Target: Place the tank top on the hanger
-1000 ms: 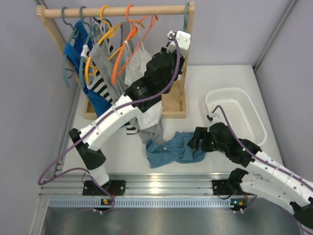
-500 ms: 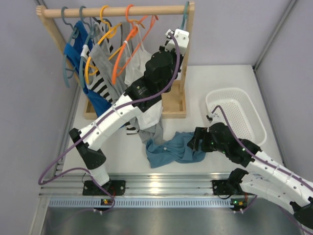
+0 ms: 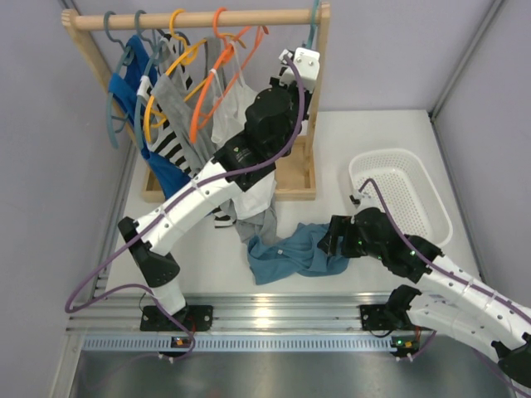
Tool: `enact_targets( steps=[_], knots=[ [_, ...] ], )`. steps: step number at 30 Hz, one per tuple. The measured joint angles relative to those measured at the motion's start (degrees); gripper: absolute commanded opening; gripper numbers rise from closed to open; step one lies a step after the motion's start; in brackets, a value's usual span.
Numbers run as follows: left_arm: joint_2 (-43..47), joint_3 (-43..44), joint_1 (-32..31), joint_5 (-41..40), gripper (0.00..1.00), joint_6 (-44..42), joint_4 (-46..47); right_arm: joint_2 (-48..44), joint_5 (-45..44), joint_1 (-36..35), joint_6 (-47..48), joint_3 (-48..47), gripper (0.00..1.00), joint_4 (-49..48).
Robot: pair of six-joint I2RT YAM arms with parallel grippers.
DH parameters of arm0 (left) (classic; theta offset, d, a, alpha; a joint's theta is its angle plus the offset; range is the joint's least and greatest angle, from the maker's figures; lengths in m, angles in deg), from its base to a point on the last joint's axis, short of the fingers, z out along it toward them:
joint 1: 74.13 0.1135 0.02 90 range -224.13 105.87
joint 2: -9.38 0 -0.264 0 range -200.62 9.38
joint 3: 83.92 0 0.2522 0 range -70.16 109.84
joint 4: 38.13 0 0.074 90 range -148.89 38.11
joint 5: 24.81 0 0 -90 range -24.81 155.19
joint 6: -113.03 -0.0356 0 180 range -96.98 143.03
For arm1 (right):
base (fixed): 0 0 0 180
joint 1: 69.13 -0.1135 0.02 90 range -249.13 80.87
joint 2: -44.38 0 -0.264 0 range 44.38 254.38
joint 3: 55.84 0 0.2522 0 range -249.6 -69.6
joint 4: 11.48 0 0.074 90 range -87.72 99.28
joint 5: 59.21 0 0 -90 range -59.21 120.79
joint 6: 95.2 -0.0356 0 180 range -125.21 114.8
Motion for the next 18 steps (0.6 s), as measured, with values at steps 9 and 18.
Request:
enact_targets(
  steps=[9, 18],
  knots=[
    [0.1, -2.0, 0.0, 0.0, 0.0, -0.4, 3.2, 0.0, 0.2, 0.0, 0.0, 0.0, 0.75, 0.0],
    [2.5, -5.2, 0.0, 0.0, 0.0, -1.3, 5.1, 0.0, 0.3, 0.0, 0.0, 0.0, 0.75, 0.0]
  ],
)
